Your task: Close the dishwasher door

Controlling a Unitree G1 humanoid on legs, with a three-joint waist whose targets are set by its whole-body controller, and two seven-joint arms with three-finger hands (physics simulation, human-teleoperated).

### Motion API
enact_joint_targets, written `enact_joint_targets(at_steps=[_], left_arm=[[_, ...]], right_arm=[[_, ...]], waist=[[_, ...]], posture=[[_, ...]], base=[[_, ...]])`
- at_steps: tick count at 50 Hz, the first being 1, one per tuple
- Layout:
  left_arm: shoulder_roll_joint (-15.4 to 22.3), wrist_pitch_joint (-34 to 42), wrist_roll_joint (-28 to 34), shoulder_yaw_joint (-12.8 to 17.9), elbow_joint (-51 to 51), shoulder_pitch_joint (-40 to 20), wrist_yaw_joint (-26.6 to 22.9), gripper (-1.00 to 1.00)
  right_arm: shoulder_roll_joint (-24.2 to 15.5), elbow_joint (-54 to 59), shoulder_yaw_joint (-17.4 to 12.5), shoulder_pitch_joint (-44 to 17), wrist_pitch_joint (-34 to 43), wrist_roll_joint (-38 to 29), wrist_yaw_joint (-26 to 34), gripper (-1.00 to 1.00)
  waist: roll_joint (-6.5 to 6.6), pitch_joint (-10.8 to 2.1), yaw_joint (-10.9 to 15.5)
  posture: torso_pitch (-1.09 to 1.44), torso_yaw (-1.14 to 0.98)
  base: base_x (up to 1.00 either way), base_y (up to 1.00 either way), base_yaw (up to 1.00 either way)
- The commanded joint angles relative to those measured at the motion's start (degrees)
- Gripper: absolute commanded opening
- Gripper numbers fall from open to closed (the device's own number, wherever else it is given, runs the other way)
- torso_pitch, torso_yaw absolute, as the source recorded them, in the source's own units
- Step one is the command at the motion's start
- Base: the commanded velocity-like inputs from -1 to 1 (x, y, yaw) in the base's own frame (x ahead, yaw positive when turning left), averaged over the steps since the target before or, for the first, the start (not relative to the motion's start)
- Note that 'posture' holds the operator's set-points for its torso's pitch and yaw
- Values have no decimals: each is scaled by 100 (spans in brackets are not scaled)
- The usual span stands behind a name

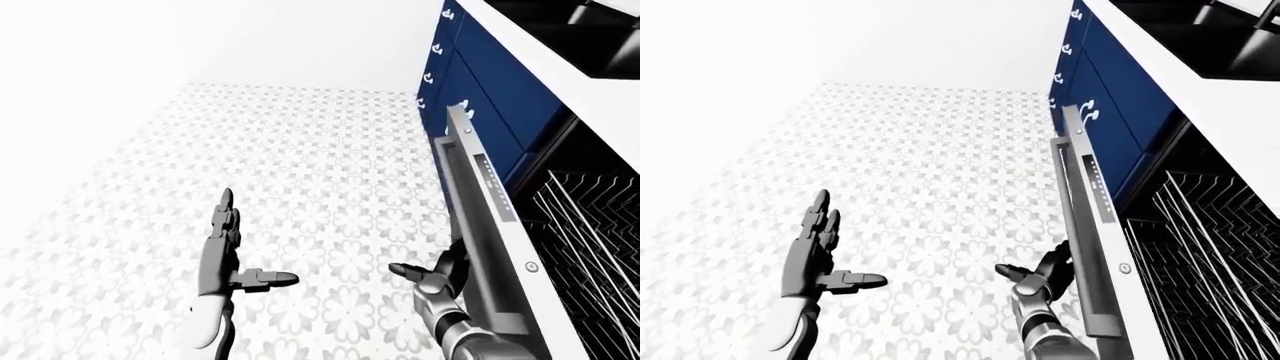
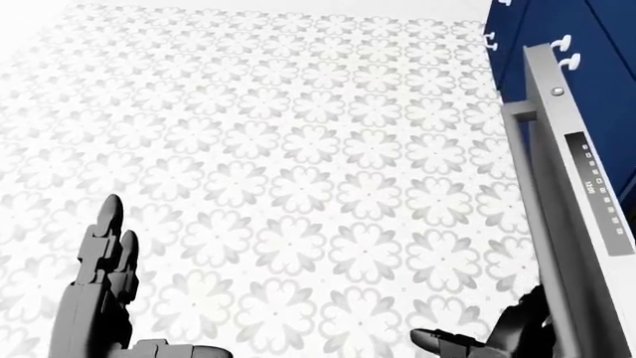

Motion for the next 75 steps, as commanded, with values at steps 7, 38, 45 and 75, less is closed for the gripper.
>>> enact_joint_targets(at_steps=[7, 38, 45, 75], left_arm=[[19, -158, -12, 12, -235, -112, 9, 100], [8, -192, -10, -13, -236, -69, 20, 100], [14, -218, -16, -3, -175, -98, 18, 100], [24, -217, -27, 31, -182, -105, 23, 100]], right_arm=[[-271, -308, -40, -180, -245, 37, -183, 100], [-725, -431, -30, -135, -198, 276, -118, 100], [-829, -446, -55, -70, -216, 344, -82, 100], [-1341, -652, -94, 103, -78, 541, 43, 100]], waist=[[-44, -140, -36], [-71, -118, -47], [-74, -110, -42], [-108, -90, -42]], posture=[[0, 0], [0, 0], [0, 0], [0, 0]], base=[[0, 0, 0], [0, 0, 0], [0, 0, 0], [0, 0, 0]])
